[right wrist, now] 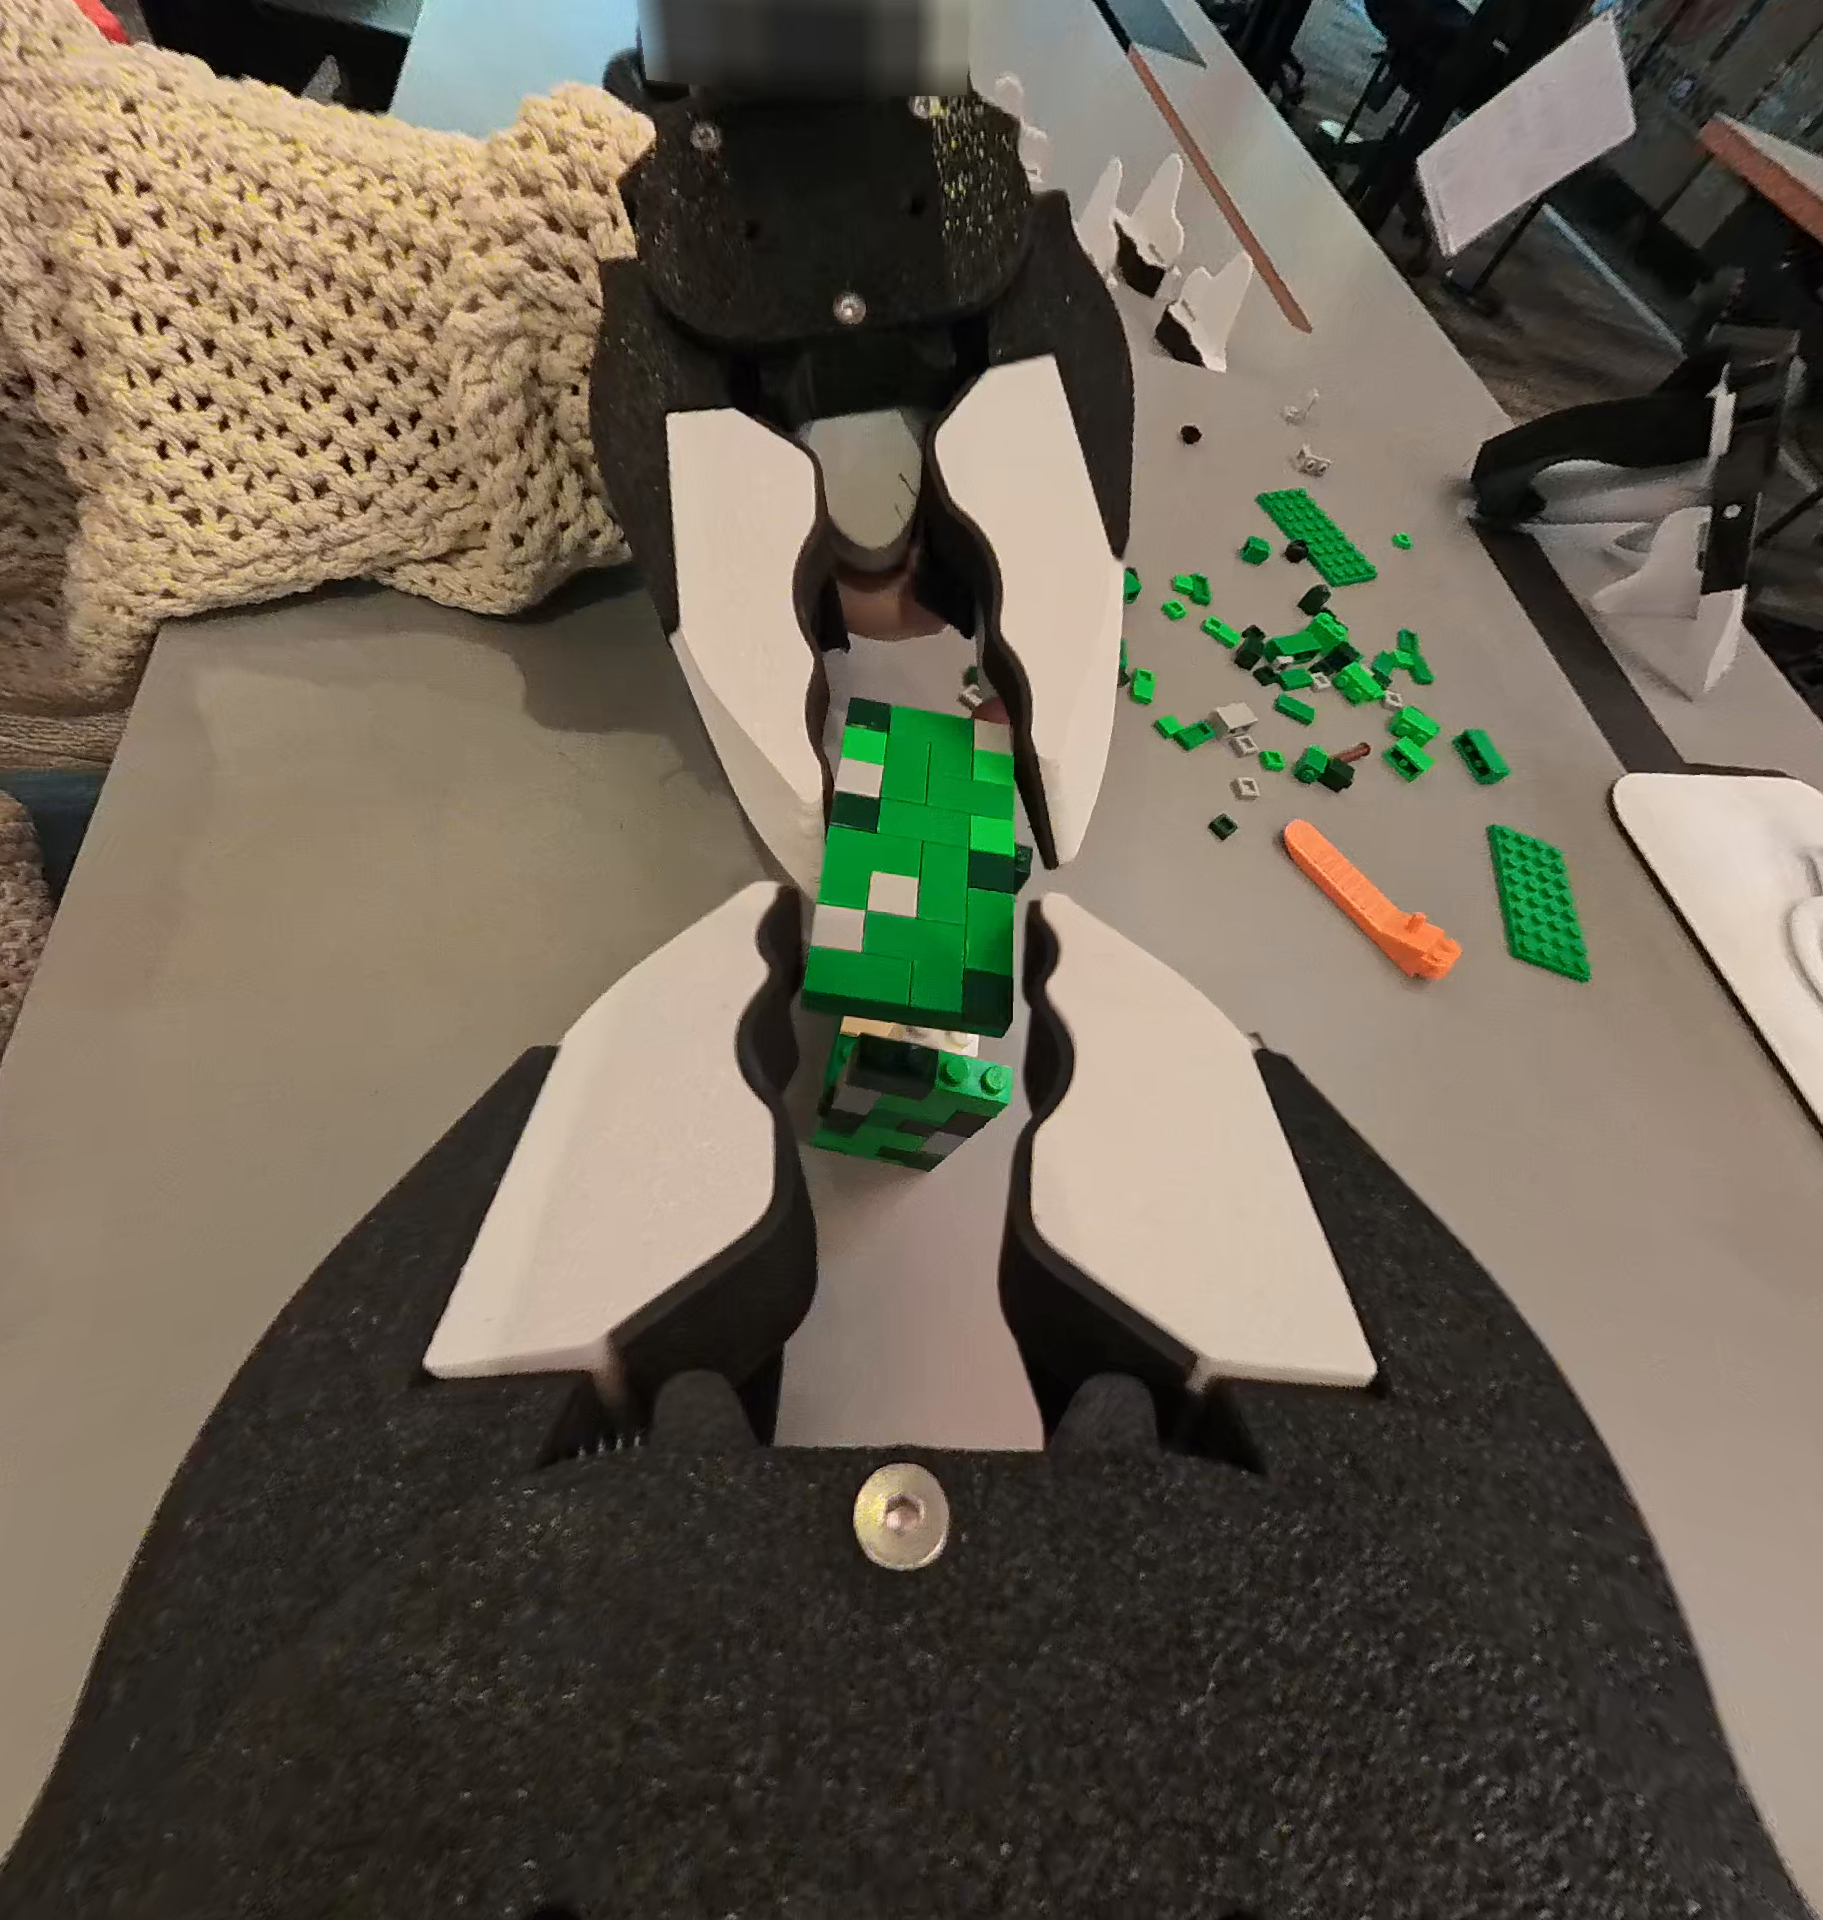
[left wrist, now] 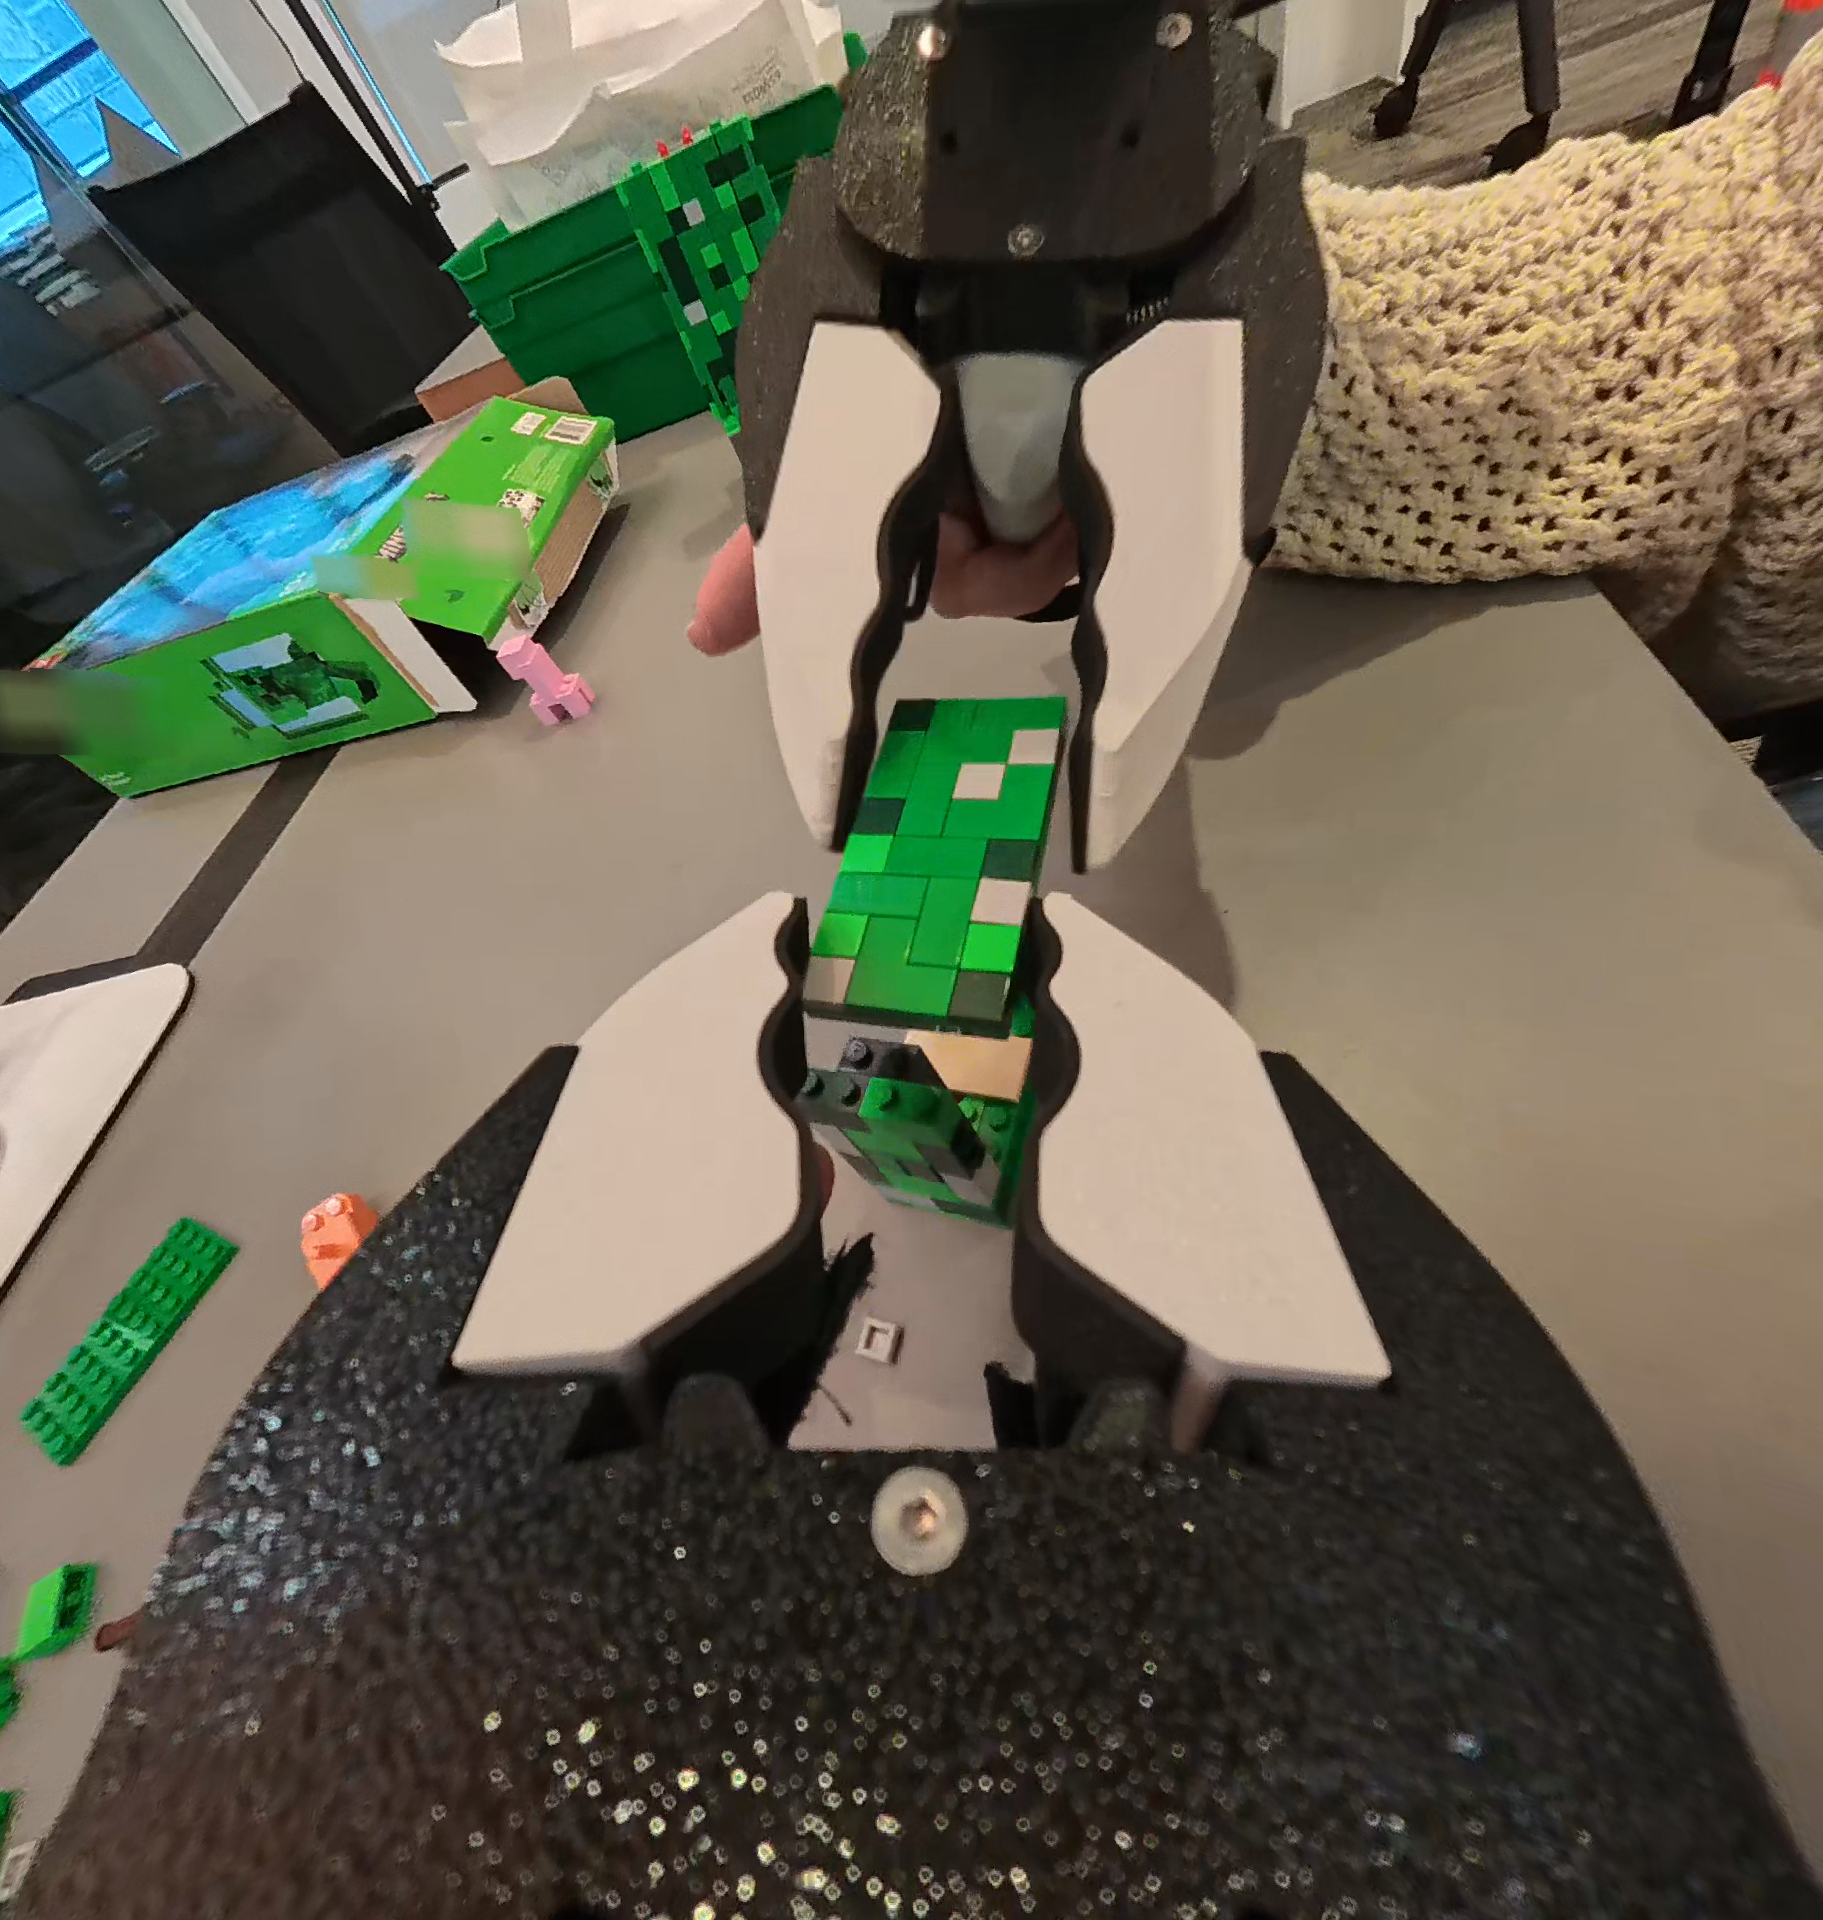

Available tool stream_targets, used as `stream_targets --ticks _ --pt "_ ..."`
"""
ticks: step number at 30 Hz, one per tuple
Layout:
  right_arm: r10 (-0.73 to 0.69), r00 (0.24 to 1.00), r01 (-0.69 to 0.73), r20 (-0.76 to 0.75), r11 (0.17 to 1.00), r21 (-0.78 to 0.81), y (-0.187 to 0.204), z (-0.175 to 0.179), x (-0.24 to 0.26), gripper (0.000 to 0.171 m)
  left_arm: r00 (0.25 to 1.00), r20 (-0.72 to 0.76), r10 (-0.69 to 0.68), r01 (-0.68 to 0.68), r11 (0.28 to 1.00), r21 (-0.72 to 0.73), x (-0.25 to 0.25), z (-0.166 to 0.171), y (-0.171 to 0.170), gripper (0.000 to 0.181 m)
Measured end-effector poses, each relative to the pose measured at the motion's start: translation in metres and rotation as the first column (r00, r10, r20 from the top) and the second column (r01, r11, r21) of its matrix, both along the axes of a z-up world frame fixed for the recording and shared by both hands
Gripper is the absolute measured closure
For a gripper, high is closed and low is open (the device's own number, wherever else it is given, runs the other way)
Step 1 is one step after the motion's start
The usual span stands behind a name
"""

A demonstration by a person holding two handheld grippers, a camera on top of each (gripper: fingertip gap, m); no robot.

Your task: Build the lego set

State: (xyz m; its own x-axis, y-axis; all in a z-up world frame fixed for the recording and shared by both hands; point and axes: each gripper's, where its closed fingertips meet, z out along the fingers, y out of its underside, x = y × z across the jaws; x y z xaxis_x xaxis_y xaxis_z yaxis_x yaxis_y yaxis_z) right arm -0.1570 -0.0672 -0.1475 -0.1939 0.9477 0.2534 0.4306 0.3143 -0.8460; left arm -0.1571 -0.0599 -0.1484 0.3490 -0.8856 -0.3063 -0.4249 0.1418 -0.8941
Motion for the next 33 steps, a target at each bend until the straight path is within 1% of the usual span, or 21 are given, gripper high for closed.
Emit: stream_targets --ticks 1,7,10,14,19,25,33 --pt "0.003 1.000 -0.003 0.002 1.000 -0.007 -0.001 0.000 0.000 0.134 1.000 -0.001 0.001 -0.001 1.000 0.003 0.000 0.000 0.000 0.142" --pt "-0.007 1.000 0.007 -0.010 0.999 -0.048 0.002 0.001 -0.001 0.134 1.000 0.016 0.022 -0.021 0.999 -0.025 -0.001 0.001 0.002 0.141" --pt "-0.048 0.999 0.049 0.015 0.998 -0.048 0.011 -0.005 0.000 0.134 0.999 -0.008 0.050 -0.050 0.998 -0.024 -0.008 -0.001 0.006 0.133" --pt "-0.071 0.997 0.073 0.036 0.995 -0.062 0.017 -0.009 0.001 0.134 0.997 0.034 0.069 -0.067 0.996 -0.065 -0.021 0.005 0.008 0.131" --pt "-0.083 0.995 0.086 0.049 0.994 -0.061 0.018 -0.011 0.000 0.134 0.995 0.037 0.093 -0.088 0.989 -0.118 -0.033 0.001 0.011 0.130" --pt "-0.092 0.991 0.095 0.095 0.995 -0.030 0.019 -0.021 -0.002 0.134 0.996 -0.022 0.086 -0.088 0.983 -0.160 -0.032 -0.015 0.011 0.131" --pt "-0.083 0.992 0.085 0.096 0.996 -0.018 0.018 -0.023 -0.002 0.134 0.995 -0.085 0.058 -0.075 0.972 -0.223 -0.025 -0.040 0.011 0.127"
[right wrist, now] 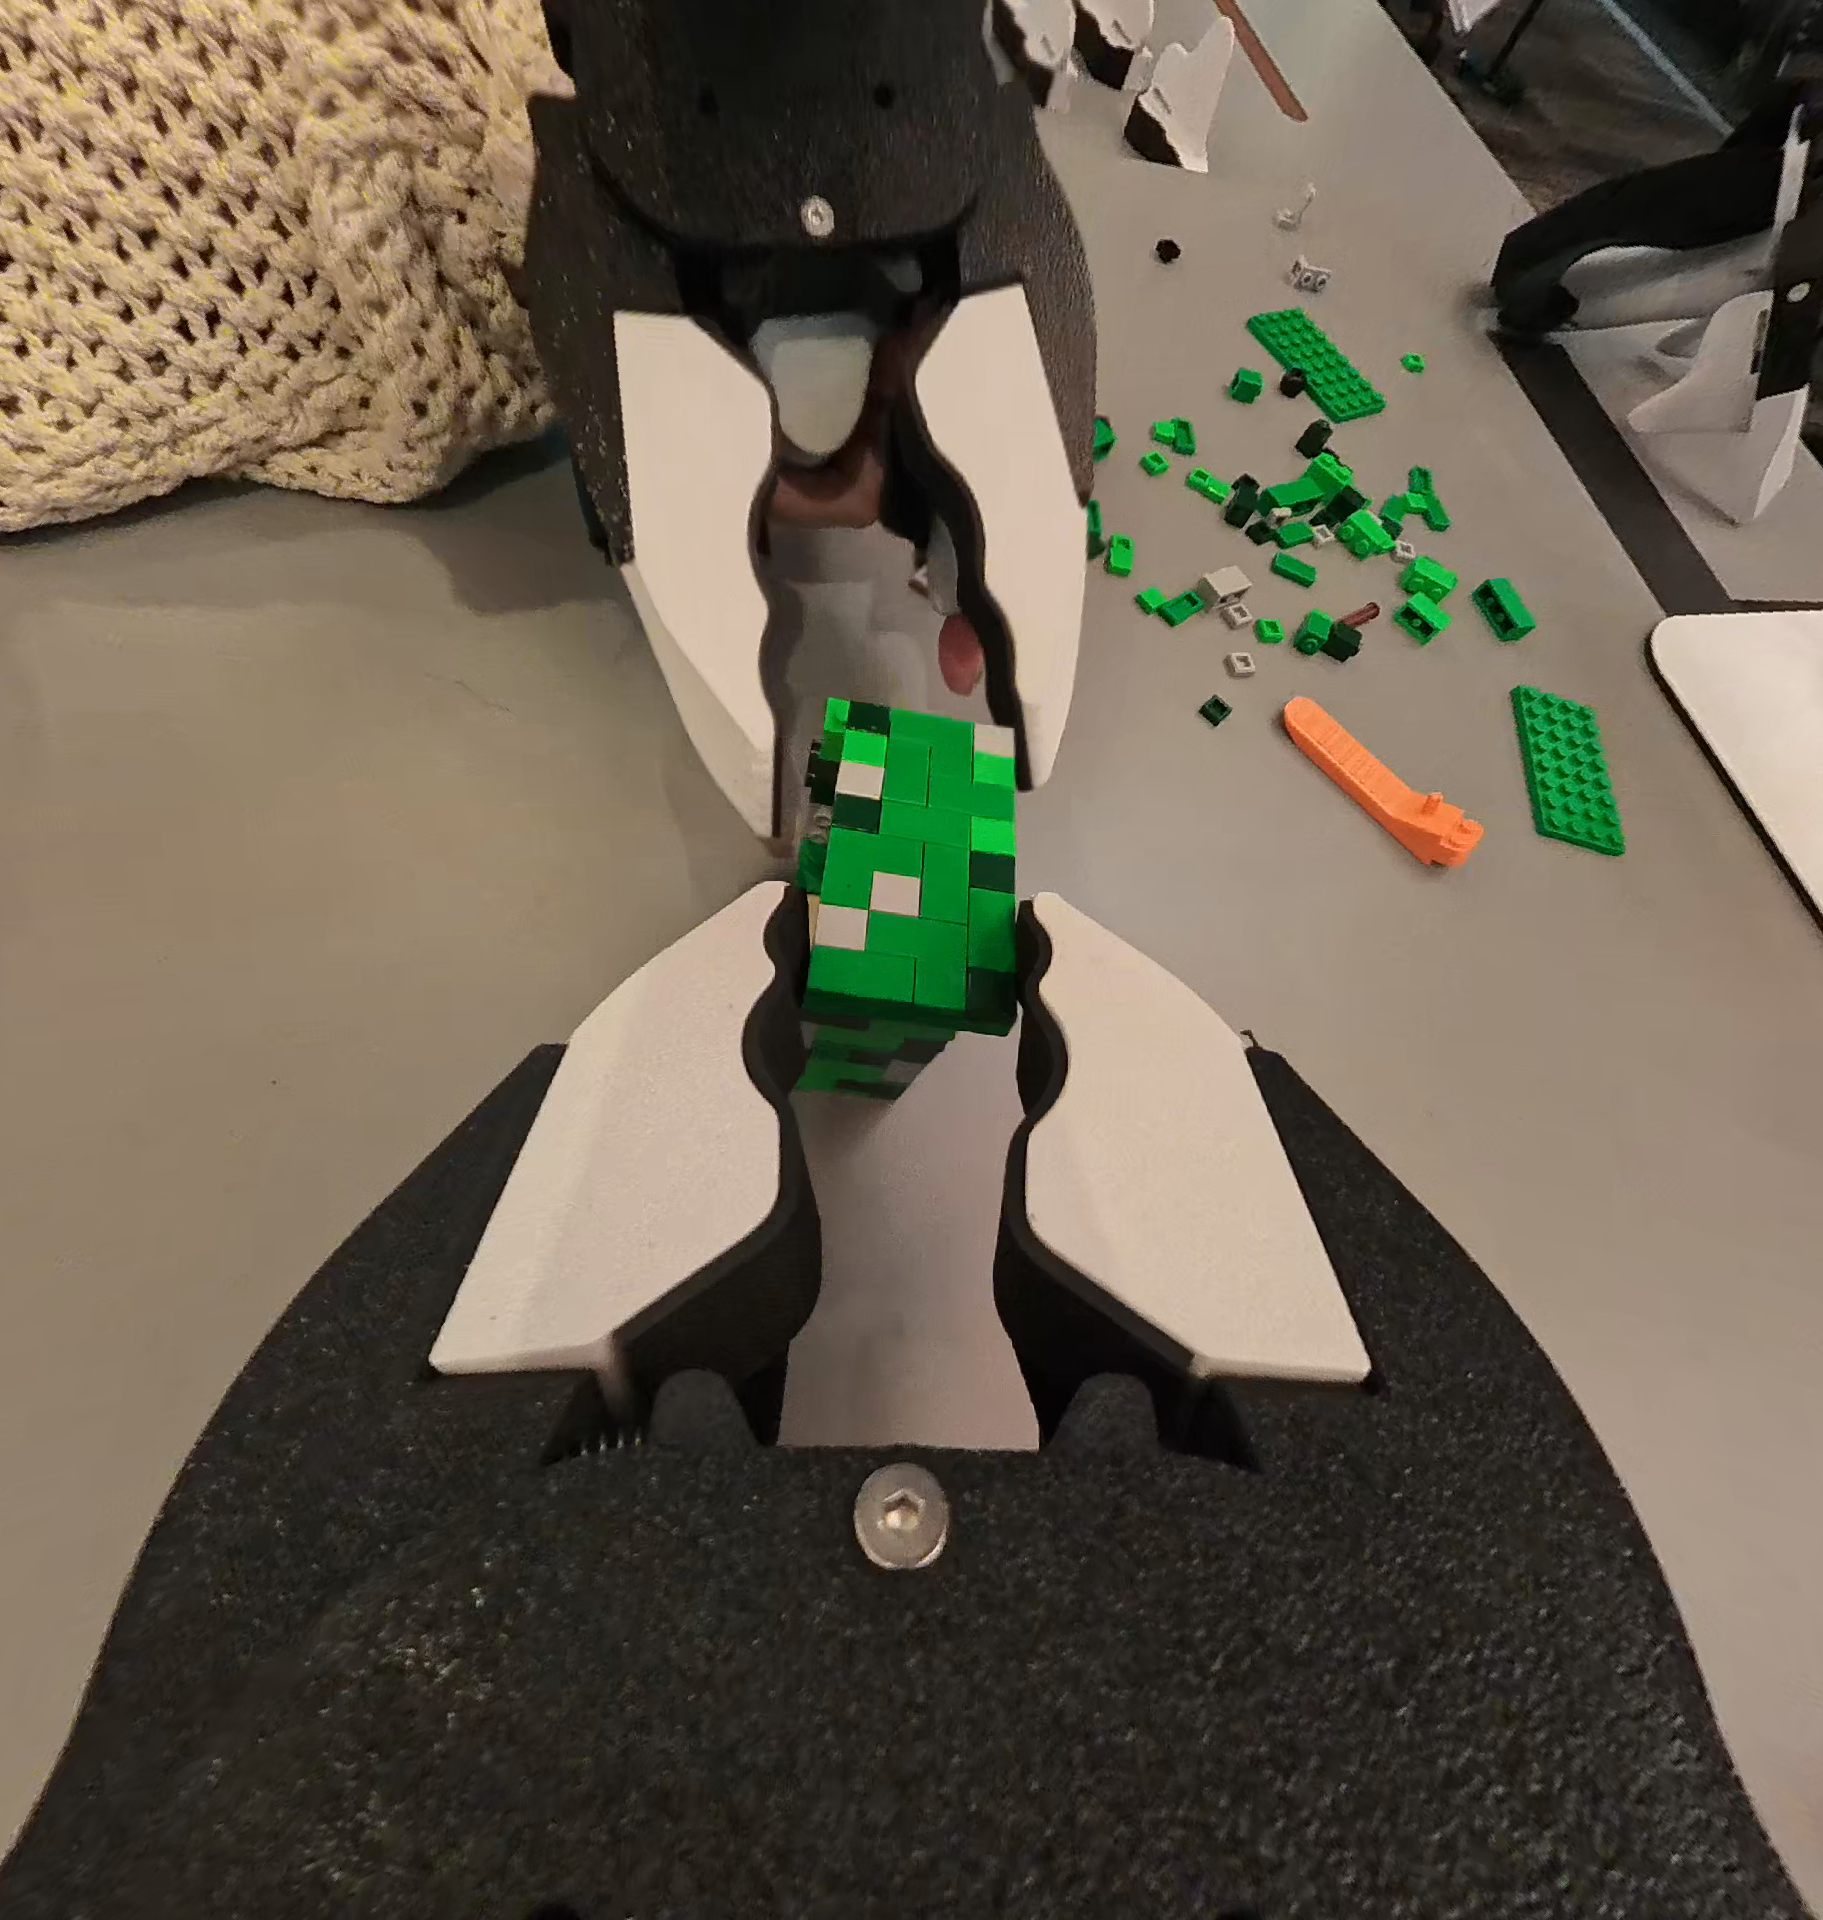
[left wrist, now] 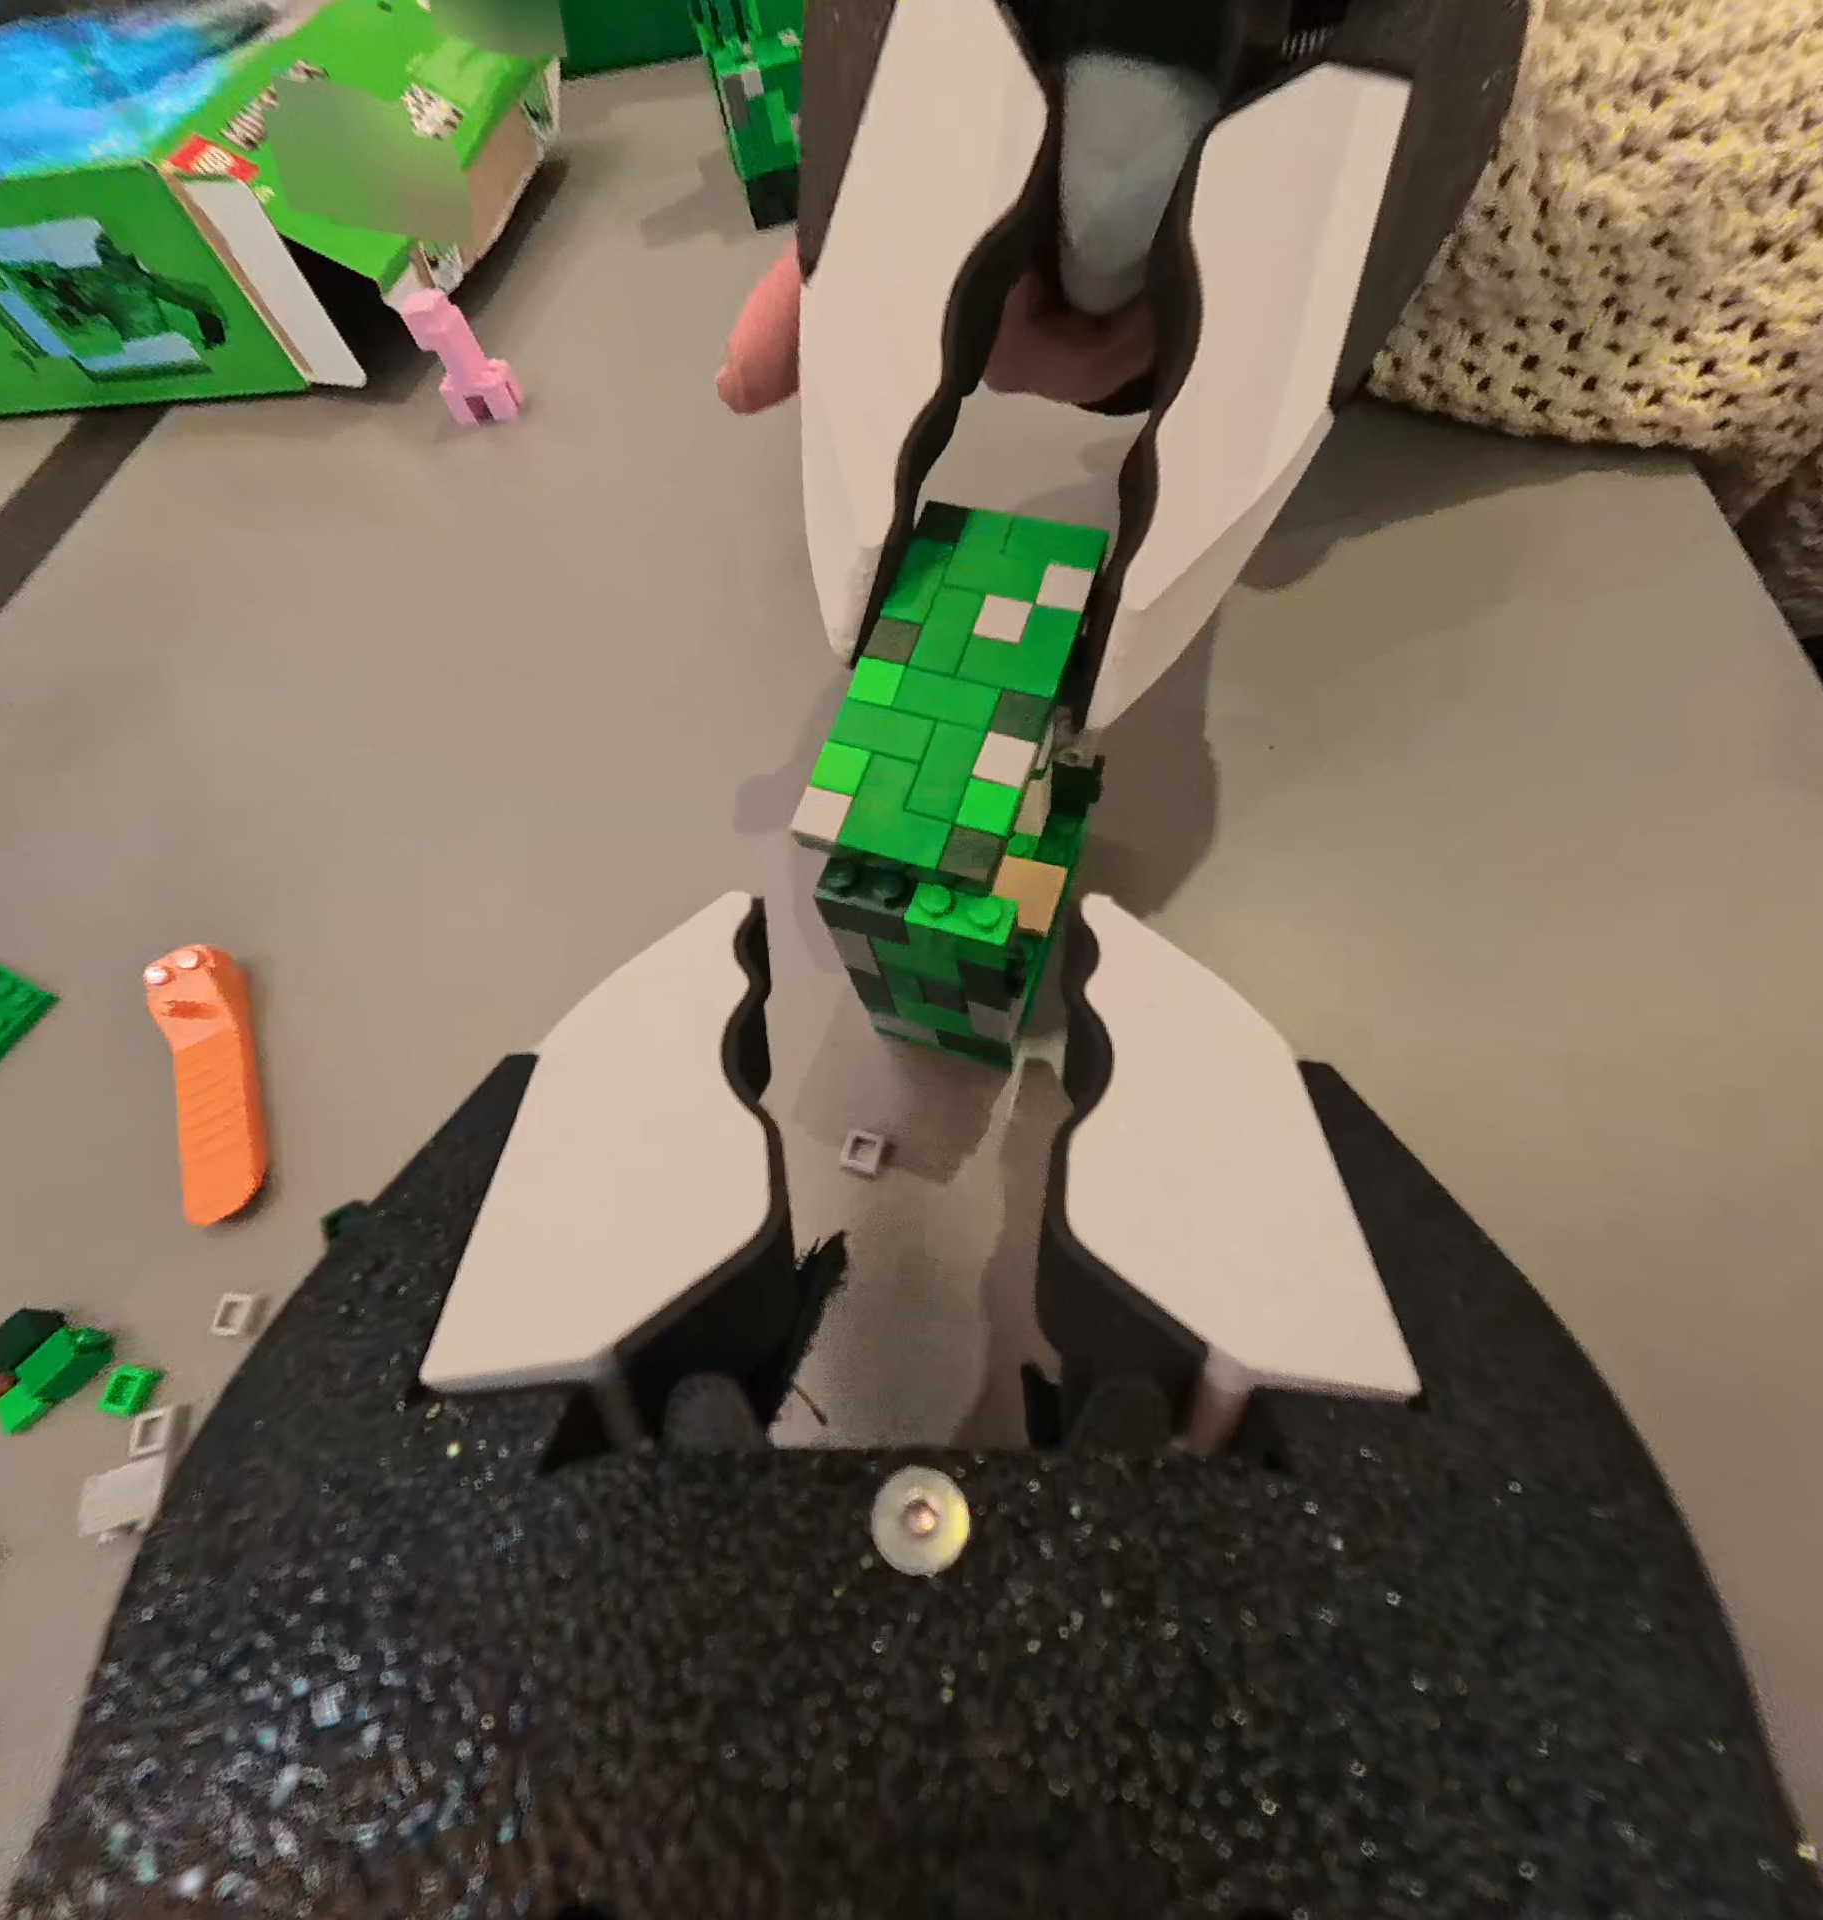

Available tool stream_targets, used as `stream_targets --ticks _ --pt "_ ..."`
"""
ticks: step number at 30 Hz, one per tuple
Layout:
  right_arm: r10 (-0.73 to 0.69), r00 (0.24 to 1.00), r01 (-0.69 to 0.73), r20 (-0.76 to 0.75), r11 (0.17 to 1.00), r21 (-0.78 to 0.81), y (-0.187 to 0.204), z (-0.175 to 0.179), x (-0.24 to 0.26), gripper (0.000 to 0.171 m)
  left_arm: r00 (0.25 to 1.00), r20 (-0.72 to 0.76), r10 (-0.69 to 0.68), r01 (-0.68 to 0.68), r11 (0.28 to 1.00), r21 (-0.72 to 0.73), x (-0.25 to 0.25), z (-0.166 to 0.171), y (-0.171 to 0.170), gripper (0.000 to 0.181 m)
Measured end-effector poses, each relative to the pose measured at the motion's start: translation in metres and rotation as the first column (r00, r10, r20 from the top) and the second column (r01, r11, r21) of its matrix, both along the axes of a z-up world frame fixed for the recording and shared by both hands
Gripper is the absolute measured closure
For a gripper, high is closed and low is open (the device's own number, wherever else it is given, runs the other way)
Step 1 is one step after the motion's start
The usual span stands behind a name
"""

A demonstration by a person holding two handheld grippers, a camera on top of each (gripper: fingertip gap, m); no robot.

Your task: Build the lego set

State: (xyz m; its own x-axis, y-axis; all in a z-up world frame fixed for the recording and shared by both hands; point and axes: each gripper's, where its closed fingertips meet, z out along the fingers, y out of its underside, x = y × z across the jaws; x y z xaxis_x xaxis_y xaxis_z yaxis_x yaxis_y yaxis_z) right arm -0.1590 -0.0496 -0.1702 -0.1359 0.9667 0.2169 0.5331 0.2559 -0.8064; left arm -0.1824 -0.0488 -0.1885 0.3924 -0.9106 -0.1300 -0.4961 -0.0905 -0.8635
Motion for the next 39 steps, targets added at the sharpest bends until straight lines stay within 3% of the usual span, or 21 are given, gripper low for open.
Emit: stream_targets --ticks 17,39 --pt "0.002 1.000 -0.002 0.007 1.000 0.002 -0.0008 -0.0035 -0.0029 0.135 0.998 0.068 -0.014 0.018 0.998 -0.059 -0.0004 -0.0036 0.0001 0.145" --pt "0.003 0.999 -0.004 0.038 1.000 0.028 -0.0017 -0.0046 -0.0005 0.135 0.998 0.051 -0.021 0.023 0.999 -0.041 0.0078 -0.0042 -0.0009 0.137"
